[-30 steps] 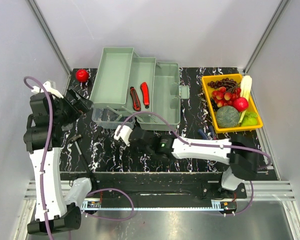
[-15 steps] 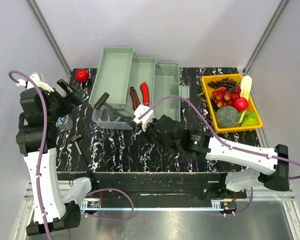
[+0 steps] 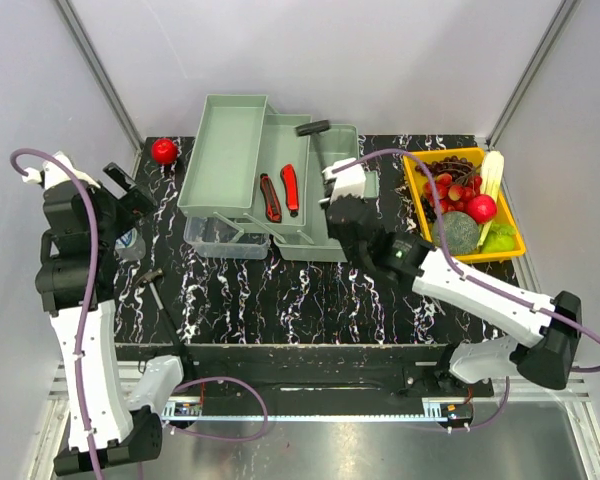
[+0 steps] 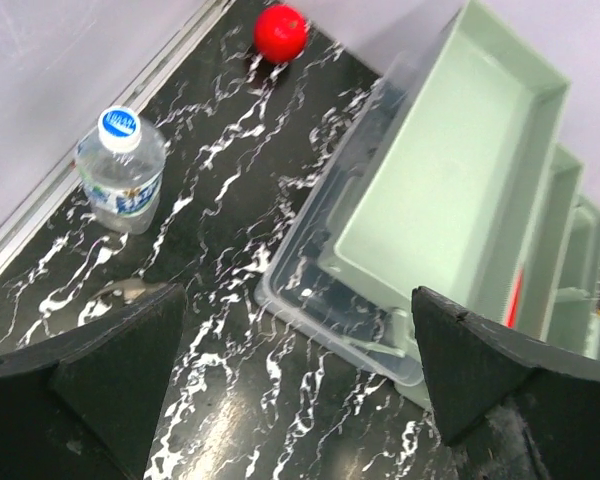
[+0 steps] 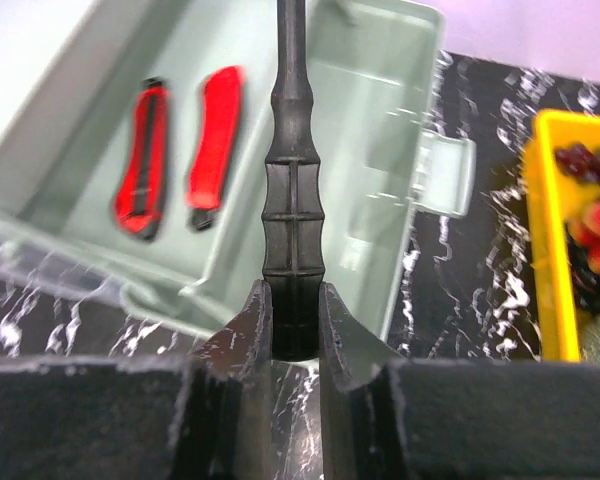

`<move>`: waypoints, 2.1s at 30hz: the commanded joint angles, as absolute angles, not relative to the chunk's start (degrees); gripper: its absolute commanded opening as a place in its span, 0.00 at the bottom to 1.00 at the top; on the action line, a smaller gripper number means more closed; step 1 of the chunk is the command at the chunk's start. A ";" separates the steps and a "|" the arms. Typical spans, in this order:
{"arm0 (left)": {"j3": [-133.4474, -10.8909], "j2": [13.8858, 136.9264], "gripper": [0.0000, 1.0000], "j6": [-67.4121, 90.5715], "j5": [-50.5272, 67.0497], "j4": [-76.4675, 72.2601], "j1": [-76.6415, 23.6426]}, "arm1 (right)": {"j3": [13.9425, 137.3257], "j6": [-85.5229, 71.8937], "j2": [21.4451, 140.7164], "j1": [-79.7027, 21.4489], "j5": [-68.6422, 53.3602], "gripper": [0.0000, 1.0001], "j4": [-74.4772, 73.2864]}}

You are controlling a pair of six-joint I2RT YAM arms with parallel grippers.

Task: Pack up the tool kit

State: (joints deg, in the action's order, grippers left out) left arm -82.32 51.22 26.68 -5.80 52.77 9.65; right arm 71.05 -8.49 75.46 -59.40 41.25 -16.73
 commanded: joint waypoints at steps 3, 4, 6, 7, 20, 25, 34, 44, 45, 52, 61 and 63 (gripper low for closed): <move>-75.15 53.61 0.99 25.13 -9.85 47.29 9.58 | 78.30 -23.02 82.69 -49.94 40.89 0.00 -23.73; -74.62 54.31 0.99 25.22 -9.67 47.02 9.58 | 79.09 -23.72 84.18 -48.79 38.43 0.00 -23.99; -74.09 56.33 0.99 25.75 -9.32 46.67 9.58 | 80.59 -25.22 87.96 -47.21 34.13 0.00 -23.99; -74.09 57.03 0.99 25.93 -9.14 46.76 9.58 | 81.55 -25.75 89.98 -46.41 31.40 0.00 -24.08; -77.70 64.86 0.99 26.63 -8.35 46.05 10.20 | 85.34 -37.00 105.37 -39.11 20.93 0.00 -26.37; -75.33 67.32 0.99 28.12 -9.93 46.23 12.30 | 87.62 -36.91 111.52 -37.71 17.50 0.00 -26.19; -66.81 71.80 0.99 33.31 -5.89 45.35 19.95 | 89.82 -36.65 117.24 -36.30 15.56 0.17 -26.10; -56.78 74.71 0.96 36.99 -4.03 44.56 20.21 | 90.97 -38.32 112.33 -34.81 15.12 0.56 -27.60; -56.52 74.88 0.95 37.26 -5.09 45.43 20.21 | 91.05 -38.76 111.45 -34.46 14.94 0.56 -27.77; -53.53 76.99 0.94 36.12 -11.43 48.08 20.21 | 88.77 -40.60 103.37 -30.42 12.39 0.60 -28.74; -45.36 82.52 0.99 34.63 -5.71 38.69 20.21 | 86.84 -36.74 97.65 -24.53 9.41 0.90 -28.04; -44.39 83.40 0.99 34.63 -4.58 36.40 20.21 | 86.40 -36.48 96.60 -23.47 8.70 0.90 -28.12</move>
State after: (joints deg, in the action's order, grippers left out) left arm -45.60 82.50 35.35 -6.94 43.24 19.99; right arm 87.72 -37.98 99.96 -25.17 10.85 -28.56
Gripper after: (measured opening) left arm 0.988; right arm 0.897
